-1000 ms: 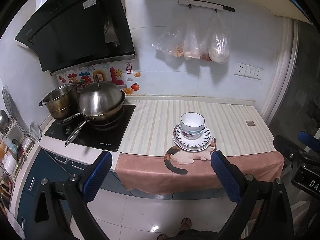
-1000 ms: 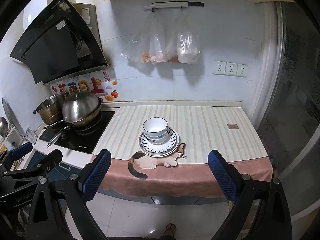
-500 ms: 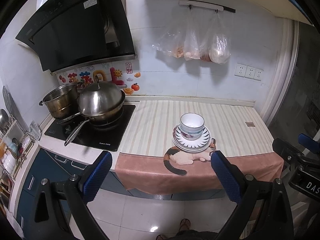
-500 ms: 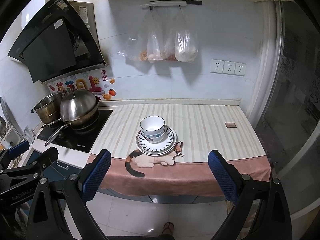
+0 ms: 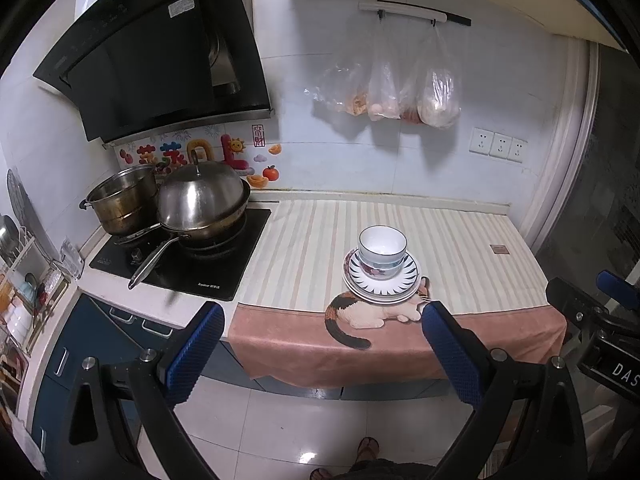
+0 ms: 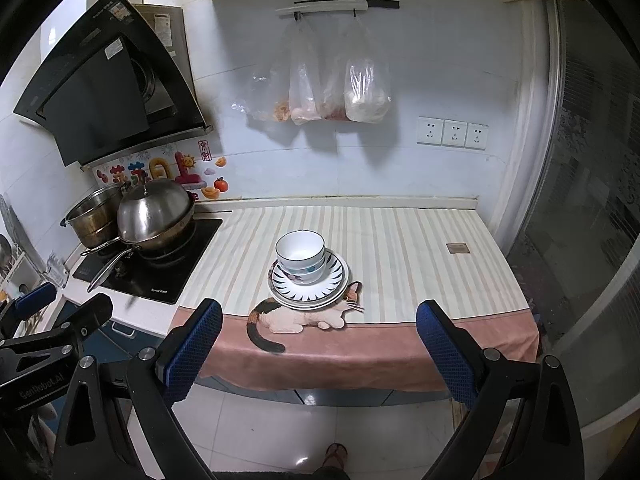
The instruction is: Organize plates and bowls
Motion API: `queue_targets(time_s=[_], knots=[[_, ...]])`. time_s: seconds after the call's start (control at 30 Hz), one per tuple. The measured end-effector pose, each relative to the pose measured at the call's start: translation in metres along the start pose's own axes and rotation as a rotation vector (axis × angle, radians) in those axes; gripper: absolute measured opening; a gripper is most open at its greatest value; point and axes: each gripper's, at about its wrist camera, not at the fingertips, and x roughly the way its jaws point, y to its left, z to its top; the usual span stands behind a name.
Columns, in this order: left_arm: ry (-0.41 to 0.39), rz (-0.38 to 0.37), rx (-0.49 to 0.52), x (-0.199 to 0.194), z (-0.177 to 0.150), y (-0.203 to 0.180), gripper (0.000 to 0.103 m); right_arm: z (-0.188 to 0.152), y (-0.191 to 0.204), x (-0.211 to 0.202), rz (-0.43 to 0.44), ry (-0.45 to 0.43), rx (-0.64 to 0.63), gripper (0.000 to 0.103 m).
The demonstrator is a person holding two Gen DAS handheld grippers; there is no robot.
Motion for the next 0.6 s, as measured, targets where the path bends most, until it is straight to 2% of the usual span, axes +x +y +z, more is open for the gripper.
queue_targets(time_s=[0.6], knots=[[-0.008, 0.003, 0.000, -0.0054, 0.0000, -0.0048, 0.101, -0.0026, -0.0004, -0.0089, -0.005, -0.012, -0.002, 0.100]])
